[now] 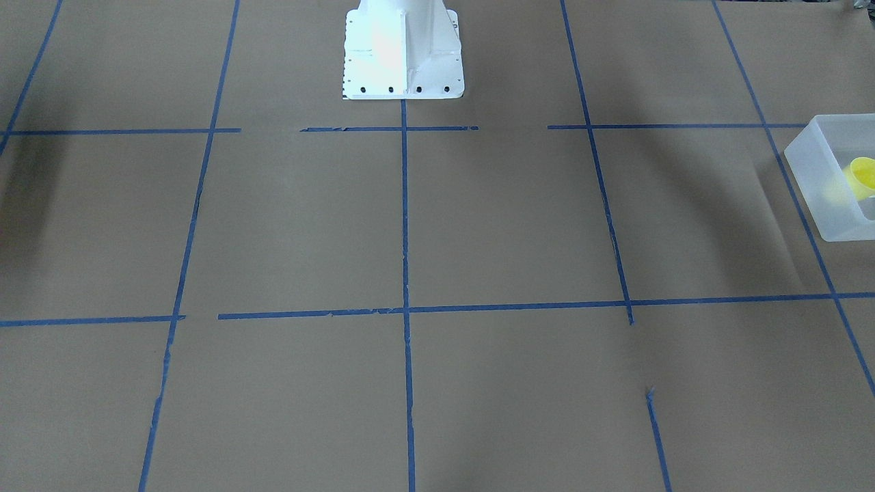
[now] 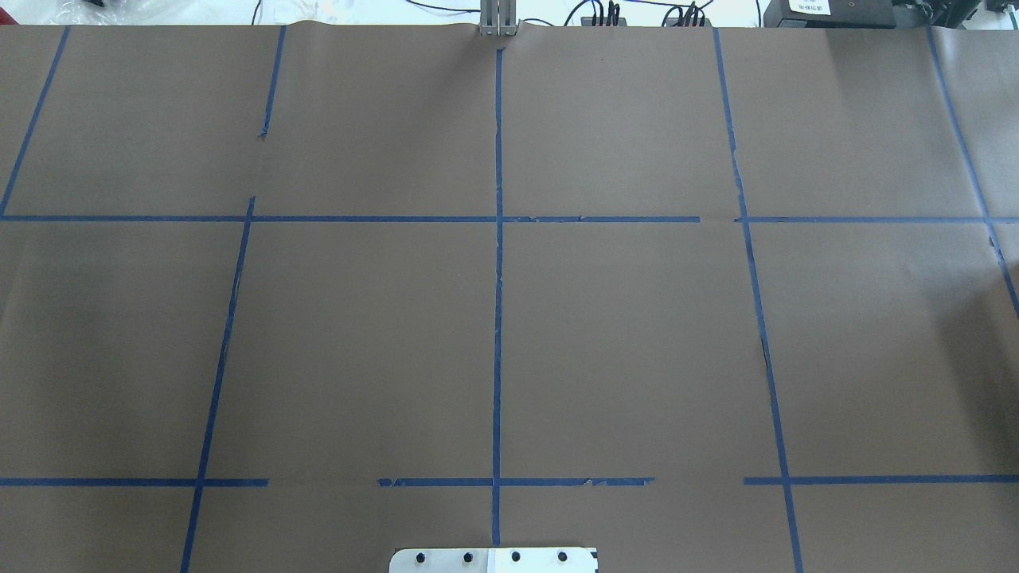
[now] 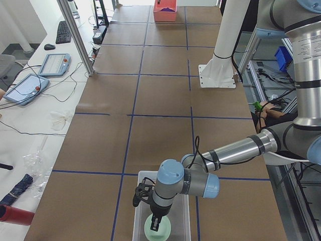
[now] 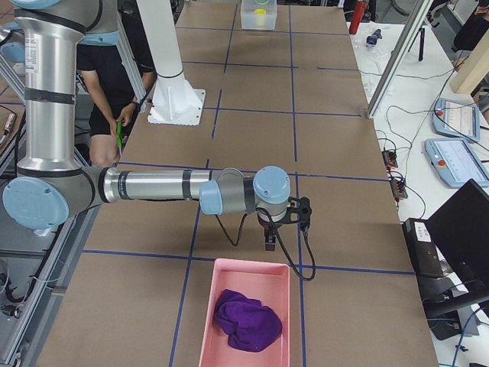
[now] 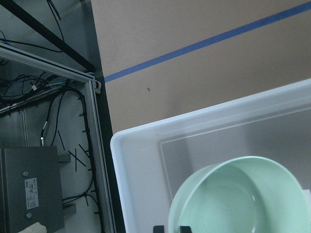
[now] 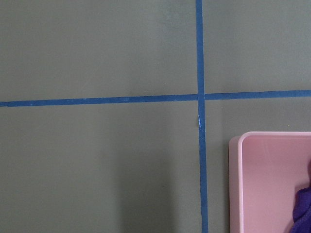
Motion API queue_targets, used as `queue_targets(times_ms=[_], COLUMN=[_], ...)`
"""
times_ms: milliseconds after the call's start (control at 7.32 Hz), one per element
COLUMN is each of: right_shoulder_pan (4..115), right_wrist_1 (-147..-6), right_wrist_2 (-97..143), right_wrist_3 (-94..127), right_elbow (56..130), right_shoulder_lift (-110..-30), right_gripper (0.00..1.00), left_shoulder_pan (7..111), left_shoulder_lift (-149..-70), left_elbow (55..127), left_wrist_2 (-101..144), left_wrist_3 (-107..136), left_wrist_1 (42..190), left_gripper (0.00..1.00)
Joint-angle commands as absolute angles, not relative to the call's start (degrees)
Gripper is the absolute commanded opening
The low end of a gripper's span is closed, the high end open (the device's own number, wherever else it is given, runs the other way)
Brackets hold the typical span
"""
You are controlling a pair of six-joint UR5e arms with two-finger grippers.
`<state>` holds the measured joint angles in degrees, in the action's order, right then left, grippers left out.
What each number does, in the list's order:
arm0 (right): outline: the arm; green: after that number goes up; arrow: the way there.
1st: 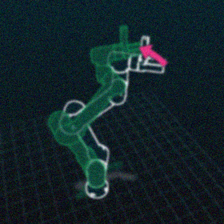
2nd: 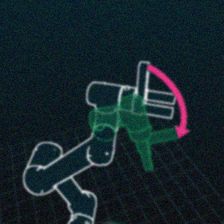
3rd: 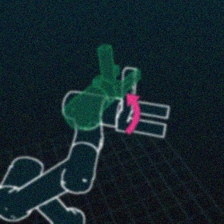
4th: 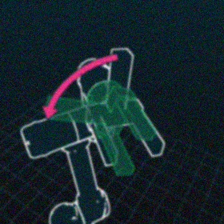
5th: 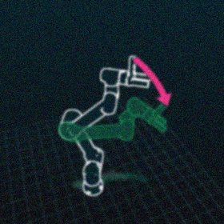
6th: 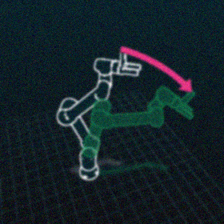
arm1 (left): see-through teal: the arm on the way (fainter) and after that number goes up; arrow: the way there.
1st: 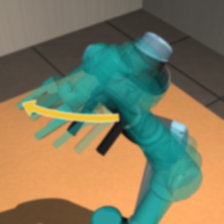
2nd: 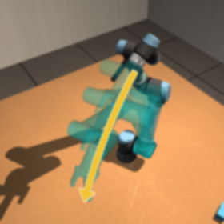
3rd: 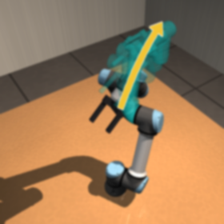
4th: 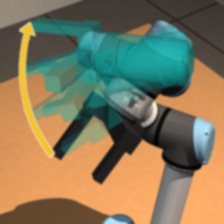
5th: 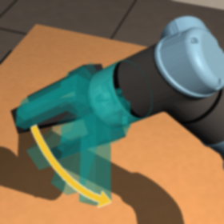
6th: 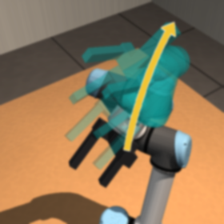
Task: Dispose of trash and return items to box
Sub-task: 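Lower the green bowl into the bin and open the left gripper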
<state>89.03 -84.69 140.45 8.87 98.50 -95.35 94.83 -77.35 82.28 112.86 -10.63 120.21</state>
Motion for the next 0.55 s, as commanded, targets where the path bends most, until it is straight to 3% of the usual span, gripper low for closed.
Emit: queue_targets(times_ms=[0, 410], right_shoulder_pan=[89.03, 89.03], right_wrist_1=[-84.64, -84.64], right_wrist_2=[140.45, 140.45], right_wrist_3=[8.88, 8.88], right_elbow=[98.53, 99.32], right_shoulder_lift=[-95.36, -95.36], right_gripper=[1.0, 1.0], left_shoulder_pan=[96.4, 96.42], left_shoulder_lift=[-77.87, -78.22], left_elbow=[84.1, 90.76], left_wrist_2=[116.51, 121.99], left_wrist_3=[-10.28, -4.96], left_wrist_1=[119.71, 117.62], left_gripper=[1.0, 1.0])
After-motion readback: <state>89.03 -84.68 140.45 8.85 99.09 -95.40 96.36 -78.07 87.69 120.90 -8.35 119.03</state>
